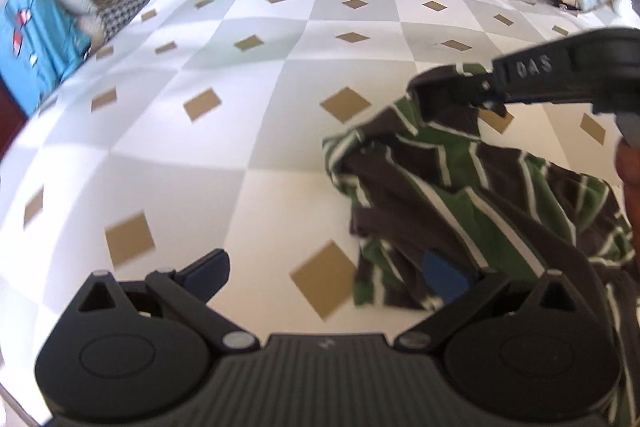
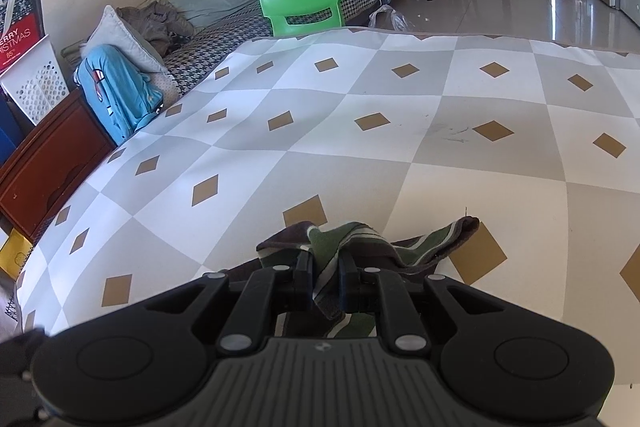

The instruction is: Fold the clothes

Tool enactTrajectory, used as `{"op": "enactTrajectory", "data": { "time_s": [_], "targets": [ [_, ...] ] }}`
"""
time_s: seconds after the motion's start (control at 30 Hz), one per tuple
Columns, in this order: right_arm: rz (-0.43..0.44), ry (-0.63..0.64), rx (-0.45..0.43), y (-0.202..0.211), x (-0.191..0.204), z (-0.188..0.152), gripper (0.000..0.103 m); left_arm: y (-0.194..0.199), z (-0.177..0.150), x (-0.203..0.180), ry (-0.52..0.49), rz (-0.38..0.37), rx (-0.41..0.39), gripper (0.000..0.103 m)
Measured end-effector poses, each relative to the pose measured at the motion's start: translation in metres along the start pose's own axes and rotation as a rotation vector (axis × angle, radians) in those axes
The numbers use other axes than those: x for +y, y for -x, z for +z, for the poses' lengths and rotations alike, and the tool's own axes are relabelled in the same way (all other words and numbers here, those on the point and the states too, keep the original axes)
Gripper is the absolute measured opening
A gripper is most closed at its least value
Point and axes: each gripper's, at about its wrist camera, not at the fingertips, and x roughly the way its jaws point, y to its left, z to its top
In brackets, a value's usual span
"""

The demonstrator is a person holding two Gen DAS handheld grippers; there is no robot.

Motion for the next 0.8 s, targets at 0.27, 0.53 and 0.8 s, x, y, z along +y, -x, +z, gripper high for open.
{"op": "enactTrajectory", "data": {
  "time_s": [0.27,0.53,0.8],
  "targets": [
    [0.013,-0.005,-0.011,0.004,0.0,0.003,0.013,-0.025,0.036,-0.006,-0.141,0.048,-0.034,0.103],
    [0.021,-0.004,-0.001,0.001,0.001,0.003,0.013,-0.056,0.05,-0.016,-0.154,-0.015,-0.04,0.103],
    [0.019,-0.006,-0.017,0.009,0.0,0.005,0.014,-0.066,0.066,-0.026,-0.165,-0.092,-0.096,0.103]
  ]
}}
